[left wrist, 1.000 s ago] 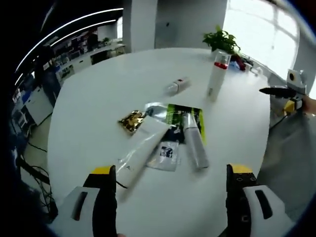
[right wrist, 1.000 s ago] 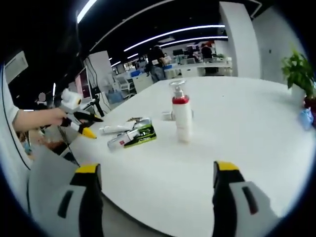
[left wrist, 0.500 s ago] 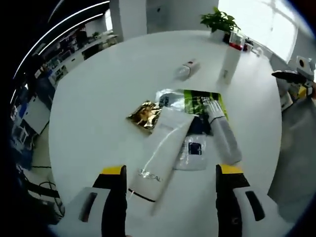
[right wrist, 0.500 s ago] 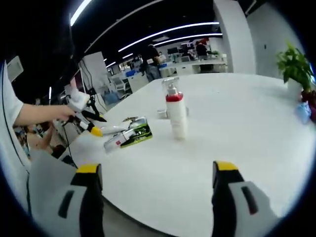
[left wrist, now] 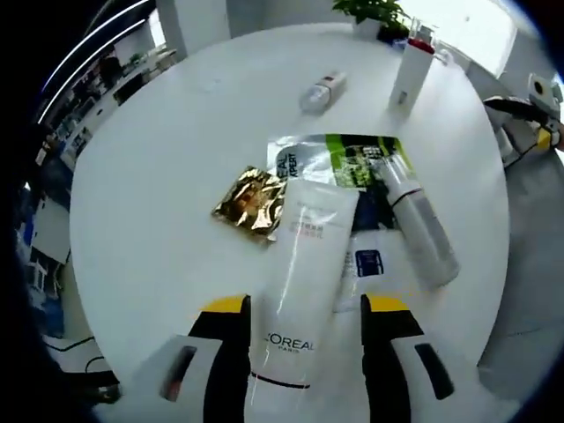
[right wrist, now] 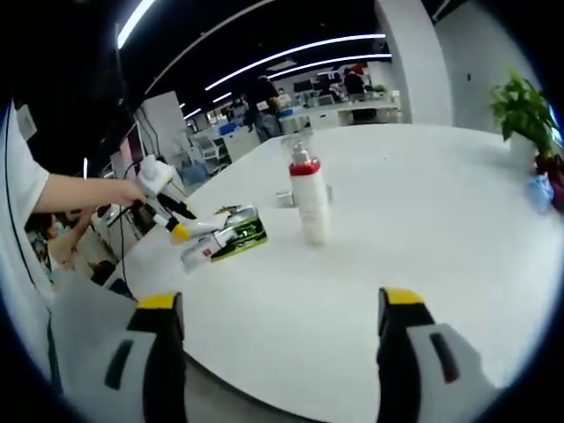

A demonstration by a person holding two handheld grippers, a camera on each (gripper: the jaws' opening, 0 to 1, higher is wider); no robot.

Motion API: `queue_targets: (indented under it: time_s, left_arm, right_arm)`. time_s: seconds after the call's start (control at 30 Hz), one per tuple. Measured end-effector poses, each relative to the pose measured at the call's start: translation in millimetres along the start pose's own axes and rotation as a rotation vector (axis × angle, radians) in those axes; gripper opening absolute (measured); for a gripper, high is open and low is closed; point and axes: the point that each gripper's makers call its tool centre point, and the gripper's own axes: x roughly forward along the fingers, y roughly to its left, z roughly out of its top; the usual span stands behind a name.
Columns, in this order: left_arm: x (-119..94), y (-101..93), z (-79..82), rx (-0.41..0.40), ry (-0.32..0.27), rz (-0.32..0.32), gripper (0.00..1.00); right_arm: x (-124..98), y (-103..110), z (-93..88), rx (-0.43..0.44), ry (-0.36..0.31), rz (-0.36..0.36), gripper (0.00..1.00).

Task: Arrange the skincare products in the storage area until every visible bottle or jar stands upright without overlapping.

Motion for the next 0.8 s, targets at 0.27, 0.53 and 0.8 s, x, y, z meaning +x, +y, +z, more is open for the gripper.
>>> queue_targets:
  time_s: [0.27,0.53,0.8]
  left_arm:
    - [7.1,-0.8,7.3,0.083,0.048,-0.027,0.37]
    - [11.6,-2.6,7.2,0.12,0.086,-0.051,0.31]
    - [10.7,-1.4,6.8,0.114,0.076,-0.045,0.3]
  right_arm:
    - [-0.5,-0.8,-0.1,0.006,0.002,-0.007,0.91]
    - [-0.1,-0.6,-0.5,0.001,0.004,-0.007,0.91]
    - [-0.4,-0.1,-0.2,-0.002,0.003,-0.006,0.91]
